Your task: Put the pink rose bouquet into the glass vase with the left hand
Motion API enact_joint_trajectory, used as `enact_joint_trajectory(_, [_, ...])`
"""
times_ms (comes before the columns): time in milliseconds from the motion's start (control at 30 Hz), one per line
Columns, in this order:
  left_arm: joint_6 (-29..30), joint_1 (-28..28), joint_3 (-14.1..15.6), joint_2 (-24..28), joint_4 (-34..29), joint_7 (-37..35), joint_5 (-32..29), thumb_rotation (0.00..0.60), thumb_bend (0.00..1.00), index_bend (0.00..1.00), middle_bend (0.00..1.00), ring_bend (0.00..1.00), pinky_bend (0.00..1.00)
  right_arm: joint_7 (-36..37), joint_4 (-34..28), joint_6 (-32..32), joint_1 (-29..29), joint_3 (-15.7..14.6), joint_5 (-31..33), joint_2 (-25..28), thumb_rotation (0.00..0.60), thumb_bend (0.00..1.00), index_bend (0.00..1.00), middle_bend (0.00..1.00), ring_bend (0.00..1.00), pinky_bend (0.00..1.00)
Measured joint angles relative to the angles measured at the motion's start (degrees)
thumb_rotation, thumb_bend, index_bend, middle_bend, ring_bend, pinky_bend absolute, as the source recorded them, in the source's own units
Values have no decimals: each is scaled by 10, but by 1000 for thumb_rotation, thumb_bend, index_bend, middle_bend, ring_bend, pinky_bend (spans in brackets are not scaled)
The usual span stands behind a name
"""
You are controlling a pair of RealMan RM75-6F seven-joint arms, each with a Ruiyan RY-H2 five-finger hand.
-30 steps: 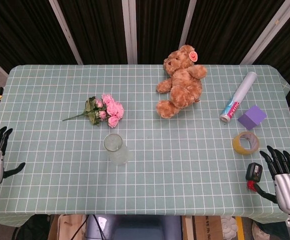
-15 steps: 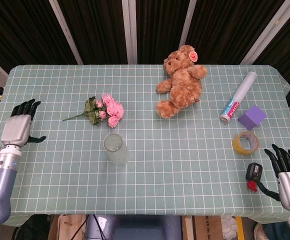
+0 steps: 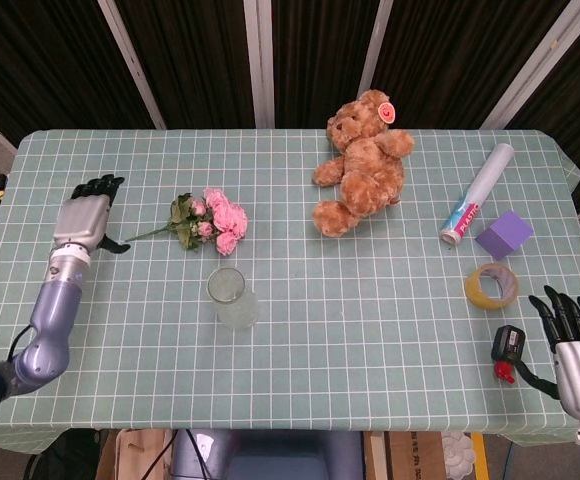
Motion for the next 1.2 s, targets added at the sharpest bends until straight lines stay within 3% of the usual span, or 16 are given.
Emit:
enact_joint_trajectory(167, [-18,-52,14,-48,68,29,-50,600,132,69,0,0,60,-15,-2,-4,2,3,7,-6,600,205,138,80,86,0])
enact_joint_trajectory(400, [-37,-92,34,-111,143,29,-69,600,122,66,0,0,74,-21,-2,-7,4,5,12,-9,600,205,139,80,86,0])
enact_joint_trajectory(800, [-17,-119,47,-201,225,3,-53,600,112,63,0,0,74,-32,8,15,2,8,-7,-20,600,205,152,80,86,0])
enact_joint_trajectory(1200, [-27,-149,38,-261,295,-5,-47,600,117,73,37,6,94,-38,1,25,-1,5,-19,-18,600,205,152,81,86,0])
